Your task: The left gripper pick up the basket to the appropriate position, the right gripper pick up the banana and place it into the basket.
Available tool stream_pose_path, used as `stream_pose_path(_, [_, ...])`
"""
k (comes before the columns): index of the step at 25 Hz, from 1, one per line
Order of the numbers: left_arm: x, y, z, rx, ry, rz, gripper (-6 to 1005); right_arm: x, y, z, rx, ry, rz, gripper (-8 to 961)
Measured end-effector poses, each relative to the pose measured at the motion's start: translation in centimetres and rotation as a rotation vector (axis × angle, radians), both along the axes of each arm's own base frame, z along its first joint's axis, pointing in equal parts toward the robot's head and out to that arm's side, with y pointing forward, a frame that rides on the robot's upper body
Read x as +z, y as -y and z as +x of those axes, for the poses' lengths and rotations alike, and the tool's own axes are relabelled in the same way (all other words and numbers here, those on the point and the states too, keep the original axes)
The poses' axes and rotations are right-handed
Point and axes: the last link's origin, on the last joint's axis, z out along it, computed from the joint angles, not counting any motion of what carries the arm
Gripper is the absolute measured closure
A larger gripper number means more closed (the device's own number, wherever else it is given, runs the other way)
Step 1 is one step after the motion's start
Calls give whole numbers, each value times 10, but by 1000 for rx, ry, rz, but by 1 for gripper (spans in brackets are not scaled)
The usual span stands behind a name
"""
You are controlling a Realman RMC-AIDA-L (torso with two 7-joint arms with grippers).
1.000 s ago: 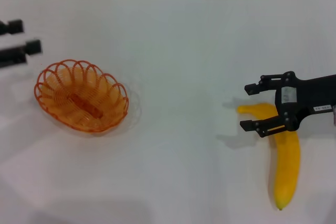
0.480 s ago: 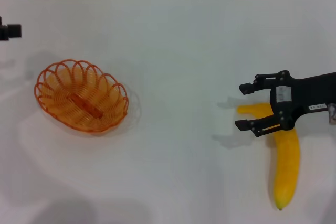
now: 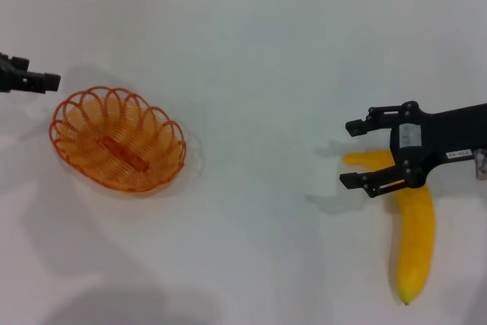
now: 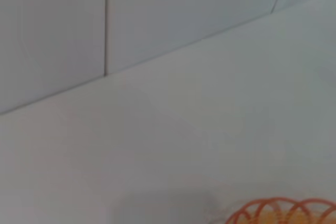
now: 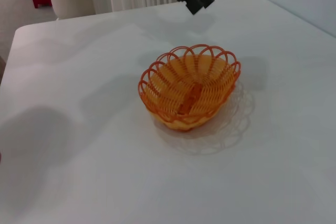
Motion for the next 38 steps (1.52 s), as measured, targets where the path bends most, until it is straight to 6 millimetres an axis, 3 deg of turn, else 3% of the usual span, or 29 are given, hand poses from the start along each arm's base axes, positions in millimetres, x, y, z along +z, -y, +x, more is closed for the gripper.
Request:
stream_pose_path(7, [-19,-7,-8,34,-61,-3,248,-2,-1,0,-10,-10,-5,63])
stream_pose_path(21, [-62,-15,-3,-6,-142,-35,275,-3,0,0,-6,-8,-12,63])
stream_pose_path(38, [-73,-15,-9,1,-141,-35,308,-4,1,1,-16,-15,-16,64])
